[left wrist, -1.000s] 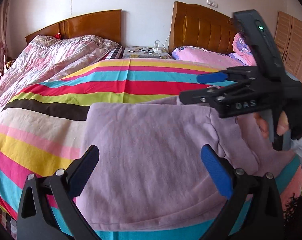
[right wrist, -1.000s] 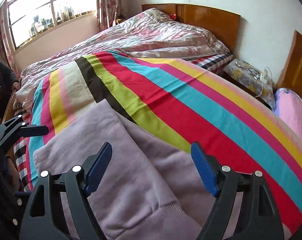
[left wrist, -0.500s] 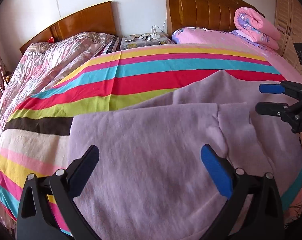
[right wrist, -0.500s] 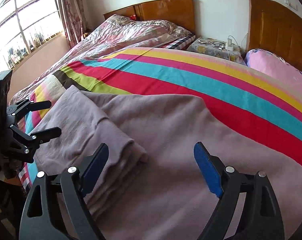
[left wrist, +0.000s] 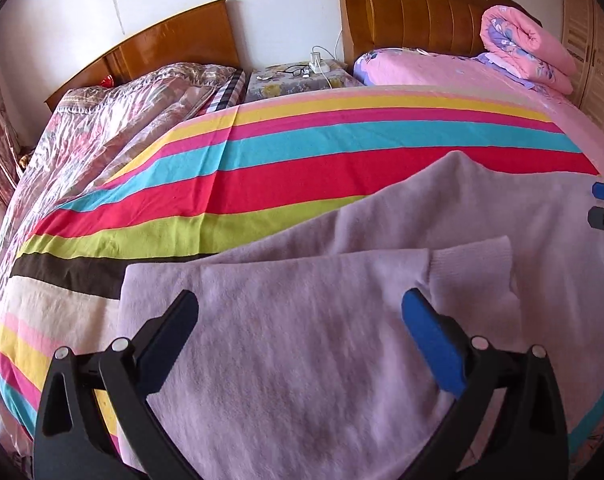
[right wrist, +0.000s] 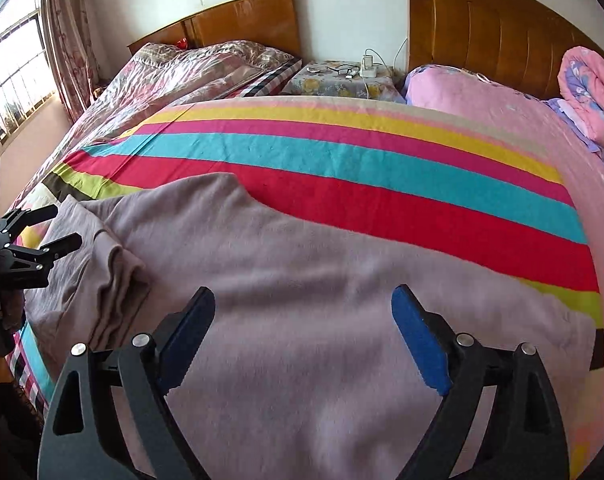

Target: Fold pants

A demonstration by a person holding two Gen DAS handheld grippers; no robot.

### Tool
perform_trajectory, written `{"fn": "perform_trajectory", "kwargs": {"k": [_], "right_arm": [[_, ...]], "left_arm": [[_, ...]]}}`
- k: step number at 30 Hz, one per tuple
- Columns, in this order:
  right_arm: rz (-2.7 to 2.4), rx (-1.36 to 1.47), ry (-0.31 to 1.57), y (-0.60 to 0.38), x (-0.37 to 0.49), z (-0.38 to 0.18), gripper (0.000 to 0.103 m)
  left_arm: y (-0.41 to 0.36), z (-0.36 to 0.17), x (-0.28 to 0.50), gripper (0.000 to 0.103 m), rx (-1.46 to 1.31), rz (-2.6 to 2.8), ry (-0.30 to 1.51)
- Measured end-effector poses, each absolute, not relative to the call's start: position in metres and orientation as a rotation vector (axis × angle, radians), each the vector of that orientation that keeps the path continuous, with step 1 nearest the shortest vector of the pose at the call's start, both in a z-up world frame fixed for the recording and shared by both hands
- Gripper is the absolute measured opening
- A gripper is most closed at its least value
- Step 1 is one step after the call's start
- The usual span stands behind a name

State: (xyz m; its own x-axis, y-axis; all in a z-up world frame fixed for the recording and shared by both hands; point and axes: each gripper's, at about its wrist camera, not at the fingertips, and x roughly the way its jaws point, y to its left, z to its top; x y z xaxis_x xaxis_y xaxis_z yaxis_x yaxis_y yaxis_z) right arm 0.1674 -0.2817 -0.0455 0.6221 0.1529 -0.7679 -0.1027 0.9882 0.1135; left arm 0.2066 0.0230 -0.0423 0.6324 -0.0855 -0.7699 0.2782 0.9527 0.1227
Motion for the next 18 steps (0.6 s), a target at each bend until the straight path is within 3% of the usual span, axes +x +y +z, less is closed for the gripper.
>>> {"fn": "perform_trajectory", "kwargs": {"k": [9,18], "right_arm": [[0.116,-0.027,0.892,-0.276,0.052,-0.086,0.088],[0.073,0.216,0.771,-0.33,-0.012,-0.08,0.088]], "left_arm": [[0.016,-0.075,0.153,0.102,0.263,-0.174,0.867],[0.014,-0.073,0.125,0.102,0.291,-0.102,0.824]]}}
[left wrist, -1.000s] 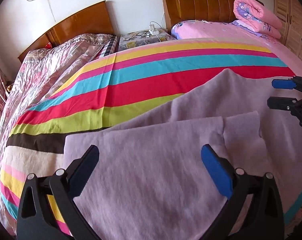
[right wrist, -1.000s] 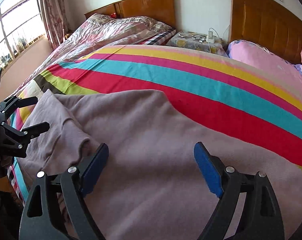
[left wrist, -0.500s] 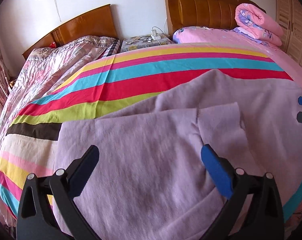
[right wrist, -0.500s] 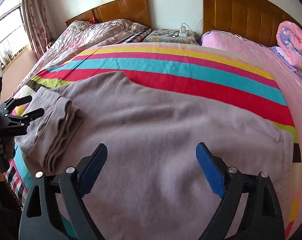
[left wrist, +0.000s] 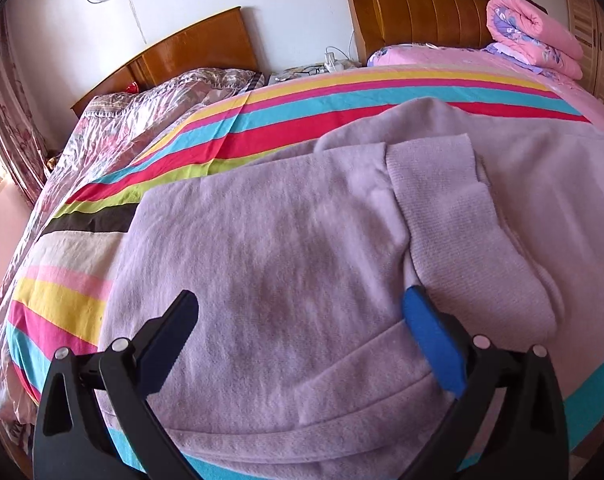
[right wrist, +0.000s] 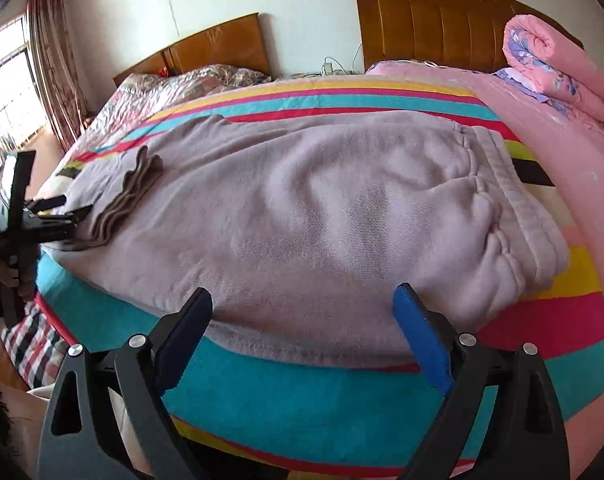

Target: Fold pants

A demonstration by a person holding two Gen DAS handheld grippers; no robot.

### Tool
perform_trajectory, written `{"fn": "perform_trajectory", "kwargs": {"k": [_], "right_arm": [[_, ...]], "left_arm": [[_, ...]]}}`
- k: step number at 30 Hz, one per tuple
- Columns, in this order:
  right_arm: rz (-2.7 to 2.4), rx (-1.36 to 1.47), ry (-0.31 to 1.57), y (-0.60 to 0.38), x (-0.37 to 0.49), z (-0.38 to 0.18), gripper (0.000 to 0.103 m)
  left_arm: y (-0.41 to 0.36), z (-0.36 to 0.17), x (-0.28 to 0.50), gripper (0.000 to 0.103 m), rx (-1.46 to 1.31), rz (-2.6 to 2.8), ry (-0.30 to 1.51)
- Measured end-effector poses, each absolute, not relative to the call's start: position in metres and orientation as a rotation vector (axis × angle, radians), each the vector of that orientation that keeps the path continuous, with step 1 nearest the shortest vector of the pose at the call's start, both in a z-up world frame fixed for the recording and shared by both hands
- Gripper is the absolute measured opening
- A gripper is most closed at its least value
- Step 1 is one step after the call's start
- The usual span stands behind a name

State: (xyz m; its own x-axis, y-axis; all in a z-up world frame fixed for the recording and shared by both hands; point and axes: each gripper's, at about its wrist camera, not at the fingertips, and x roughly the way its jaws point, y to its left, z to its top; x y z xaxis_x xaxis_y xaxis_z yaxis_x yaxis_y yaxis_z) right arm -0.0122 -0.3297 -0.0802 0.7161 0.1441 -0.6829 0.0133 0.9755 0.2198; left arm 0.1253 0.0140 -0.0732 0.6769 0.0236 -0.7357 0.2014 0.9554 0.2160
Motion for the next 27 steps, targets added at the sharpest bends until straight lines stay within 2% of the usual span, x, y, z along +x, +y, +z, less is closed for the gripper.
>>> {"fn": "perform_trajectory", "kwargs": {"k": [5,7,9,19,23,27], "right_arm": [[0.033,0.622,0.608,-0.409,-0.063,-0.073,0.088],[-0.017,0.743,0.598,-0.44,-0.071,-0.086,0.081],[-0.054,0.805,0.609,-0.459,-0.069,-0.095,0.079],[-0.04,0.804,0.761,-0.442,-0.021,-0.093,0.078],[-0.142,0.851,0.711,-0.455,-0.021,-0.094,0.077],[-0.134,0.779,0.764,-0.444,-0.017,-0.091,0.078]], "left_arm": [[0.021,-0.05,0.109,0.102,0.239,-0.073,0.79],[0.018,-0.046,0.102,0.102,0.23,-0.097,0.784],[0.011,-0.048,0.097,0.102,0.256,-0.105,0.779],[0.003,-0.063,0.1,0.102,0.253,-0.143,0.811],[0.006,-0.065,0.101,0.102,0.246,-0.151,0.817],[0.011,-0.068,0.103,0.102,0.216,-0.164,0.827]]}}
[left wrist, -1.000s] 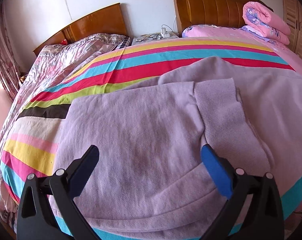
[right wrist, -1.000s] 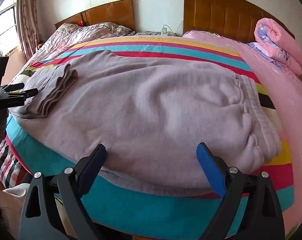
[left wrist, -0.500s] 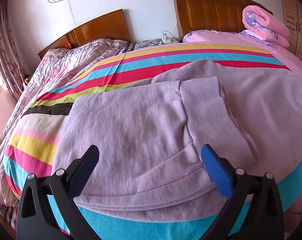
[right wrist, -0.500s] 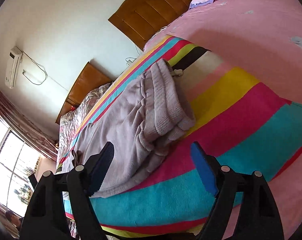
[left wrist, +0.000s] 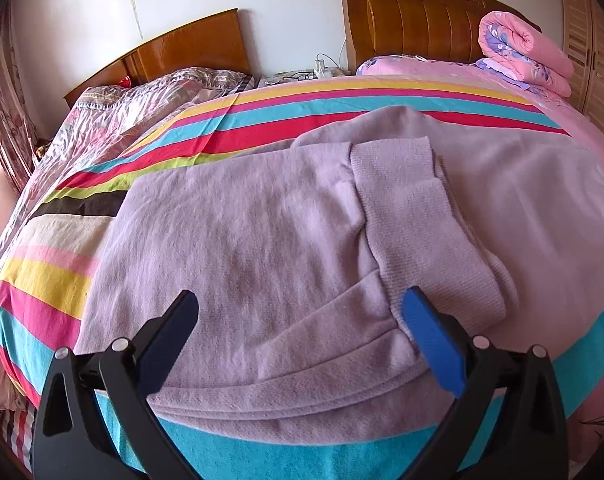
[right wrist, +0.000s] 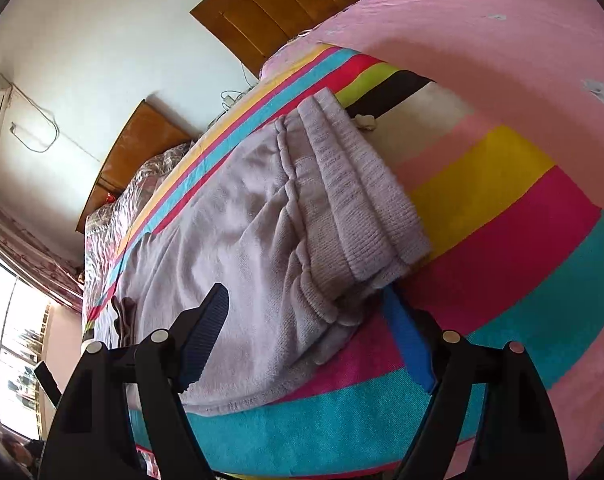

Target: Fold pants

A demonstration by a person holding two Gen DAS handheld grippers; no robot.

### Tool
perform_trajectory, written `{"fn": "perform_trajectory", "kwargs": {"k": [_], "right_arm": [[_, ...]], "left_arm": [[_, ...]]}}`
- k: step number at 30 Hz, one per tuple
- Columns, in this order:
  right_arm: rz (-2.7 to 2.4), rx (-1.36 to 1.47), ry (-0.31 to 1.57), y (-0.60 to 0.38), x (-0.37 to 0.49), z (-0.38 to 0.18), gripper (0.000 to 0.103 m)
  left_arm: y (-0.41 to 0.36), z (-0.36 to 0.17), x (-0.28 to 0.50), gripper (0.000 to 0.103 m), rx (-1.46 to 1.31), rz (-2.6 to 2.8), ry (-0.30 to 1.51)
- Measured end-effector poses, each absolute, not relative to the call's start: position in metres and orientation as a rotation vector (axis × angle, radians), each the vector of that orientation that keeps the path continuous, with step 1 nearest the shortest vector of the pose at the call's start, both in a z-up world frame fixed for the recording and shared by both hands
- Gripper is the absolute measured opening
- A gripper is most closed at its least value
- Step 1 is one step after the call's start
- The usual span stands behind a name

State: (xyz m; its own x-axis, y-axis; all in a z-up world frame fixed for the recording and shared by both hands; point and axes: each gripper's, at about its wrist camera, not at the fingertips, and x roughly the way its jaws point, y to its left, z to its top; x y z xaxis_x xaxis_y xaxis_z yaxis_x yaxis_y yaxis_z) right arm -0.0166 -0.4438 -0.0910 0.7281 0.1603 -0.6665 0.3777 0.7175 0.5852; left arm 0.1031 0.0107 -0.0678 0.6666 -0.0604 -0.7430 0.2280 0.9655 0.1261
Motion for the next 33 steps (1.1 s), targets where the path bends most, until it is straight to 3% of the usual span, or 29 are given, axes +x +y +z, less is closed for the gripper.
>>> {"fn": "perform_trajectory", "kwargs": {"k": [14,15,16,19,22,28,31,33], "right_arm": [[-0.129,0.866,0.709,-0.441,-0.001,-0.095,0.083],[-0.145,0.846,0.714,-0.439,0.001,-0.094,0.074],[-0.178,0.797,0.741,-0.434,0.003,-0.093,0.039],[-0.146,0.859,0.714,-0.438,-0.004,-0.102,0.028],[-0.061,0.878,0.53,-0.426,-0.016,-0.077,0.025],[0.1,0.286,0.381,-0.268,0.03,0.07,0.024],[0.234,-0.019,0.378,-0.151,0.064,0.096,0.024],[0.301,-0.224,0.406,-0.072,0.083,0.08,0.024]], "left_arm": [[0.019,-0.076,0.106,0.102,0.158,-0.205,0.852],[0.019,-0.077,0.107,0.102,0.152,-0.208,0.857],[0.019,-0.077,0.108,0.102,0.149,-0.209,0.861],[0.019,-0.078,0.111,0.102,0.153,-0.224,0.87],[0.019,-0.078,0.113,0.102,0.149,-0.237,0.875],[0.062,-0.045,0.102,0.102,0.032,-0.209,0.755],[0.119,-0.023,0.097,0.102,-0.068,-0.116,0.695],[0.163,-0.019,0.095,0.102,-0.165,-0.071,0.69]]}}
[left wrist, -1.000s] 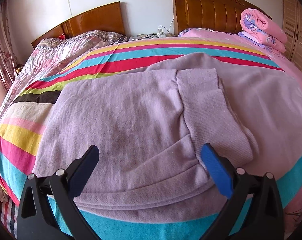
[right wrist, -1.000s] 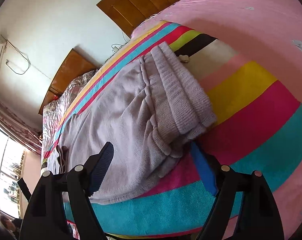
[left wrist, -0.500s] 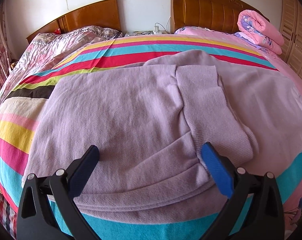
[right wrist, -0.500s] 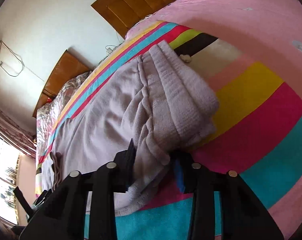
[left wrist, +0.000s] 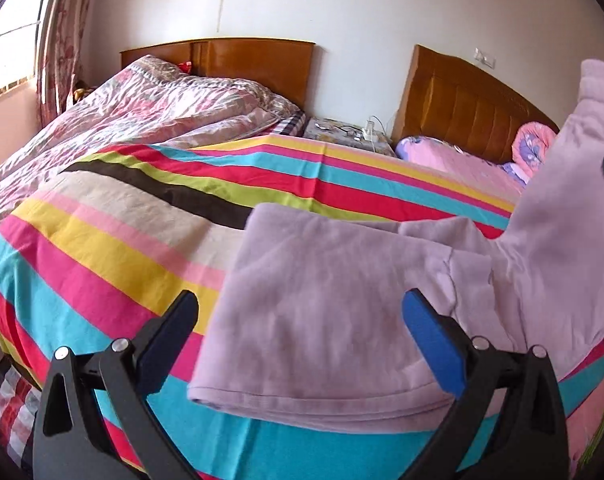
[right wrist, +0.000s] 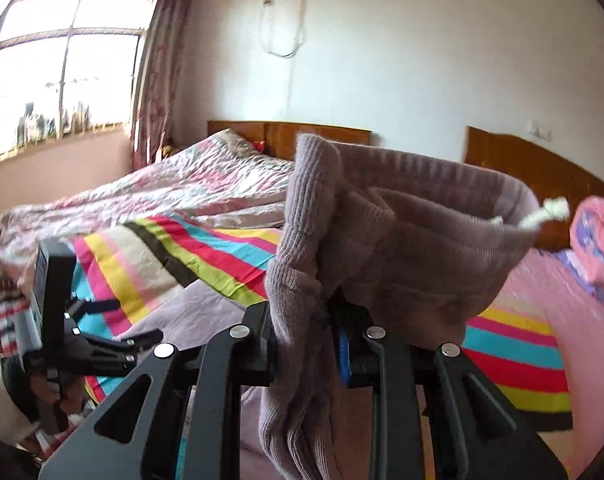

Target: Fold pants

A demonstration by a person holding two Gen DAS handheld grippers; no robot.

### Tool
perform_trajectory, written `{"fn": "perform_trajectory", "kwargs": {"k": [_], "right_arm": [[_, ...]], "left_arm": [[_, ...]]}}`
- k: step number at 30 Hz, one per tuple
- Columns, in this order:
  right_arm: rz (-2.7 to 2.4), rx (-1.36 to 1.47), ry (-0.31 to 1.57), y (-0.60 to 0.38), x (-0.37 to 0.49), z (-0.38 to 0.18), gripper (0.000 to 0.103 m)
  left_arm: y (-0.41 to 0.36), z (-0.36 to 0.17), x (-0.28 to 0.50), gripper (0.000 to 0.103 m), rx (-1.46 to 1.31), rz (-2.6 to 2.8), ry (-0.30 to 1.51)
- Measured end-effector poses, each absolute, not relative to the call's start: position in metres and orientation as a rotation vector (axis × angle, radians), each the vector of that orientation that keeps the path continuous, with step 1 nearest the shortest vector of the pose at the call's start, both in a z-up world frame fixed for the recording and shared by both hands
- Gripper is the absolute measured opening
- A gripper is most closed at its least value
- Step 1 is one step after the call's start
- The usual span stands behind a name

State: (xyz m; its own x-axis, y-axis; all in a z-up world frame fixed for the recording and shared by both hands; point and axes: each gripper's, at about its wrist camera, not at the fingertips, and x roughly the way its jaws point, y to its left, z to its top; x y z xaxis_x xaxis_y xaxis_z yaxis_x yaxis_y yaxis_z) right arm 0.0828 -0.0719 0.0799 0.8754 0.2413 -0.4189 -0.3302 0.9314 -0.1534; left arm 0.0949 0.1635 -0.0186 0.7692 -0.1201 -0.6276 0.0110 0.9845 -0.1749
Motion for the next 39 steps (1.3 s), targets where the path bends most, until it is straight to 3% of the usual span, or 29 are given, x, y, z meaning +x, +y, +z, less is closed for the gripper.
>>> {"fn": "perform_trajectory", "kwargs": {"k": [5,7,12,18,19,20,21,22,24,31,39], "right_arm": [[0.45,-0.648,0.592,0.068,0.097,-0.051,0.024],[0.41,-0.764,0.518,0.083,0.083,-0.087,0.024],[0.321,-0.818,0.375,0.084,0.067,-0.078,0.024],[0.289,-0.879,0.3,0.083,0.055,-0.075,0.026],[0.316,-0.892,0.304,0.083,0.053,-0.076,0.027],[0.321,-0.913,0.311,0.082,0.049,-0.076,0.027],[0.33,-0.912,0.314,0.078,0.045,-0.073,0.031],[0.342,-0.885,0.316,0.067,0.04,-0.066,0.042],[0.318,-0.786,0.329,0.032,0.028,-0.051,0.065],[0.07,-0.349,0.531,-0.12,-0.002,-0.064,0.065],[-0.059,-0.356,0.557,-0.141,0.003,-0.097,0.064]], "left_arm": [[0.247,-0.029,0.094,0.102,-0.425,-0.162,0.764],[0.258,-0.035,0.098,0.102,-0.504,-0.284,0.819],[0.231,-0.038,0.116,0.101,-0.561,-0.536,0.915],[0.159,-0.03,0.16,0.101,-0.438,-0.684,1.023],[0.145,-0.034,0.168,0.096,-0.376,-0.651,1.075],[0.133,-0.042,0.175,0.084,-0.318,-0.603,1.128],[0.126,-0.052,0.181,0.052,-0.287,-0.565,1.18],[0.126,-0.06,0.185,0.048,-0.305,-0.559,1.208],[0.132,-0.063,0.183,0.045,-0.348,-0.571,1.191],[0.134,-0.054,0.175,0.027,-0.343,-0.57,1.118],[0.125,0.0,0.171,0.022,-0.314,-0.611,1.023]]}}
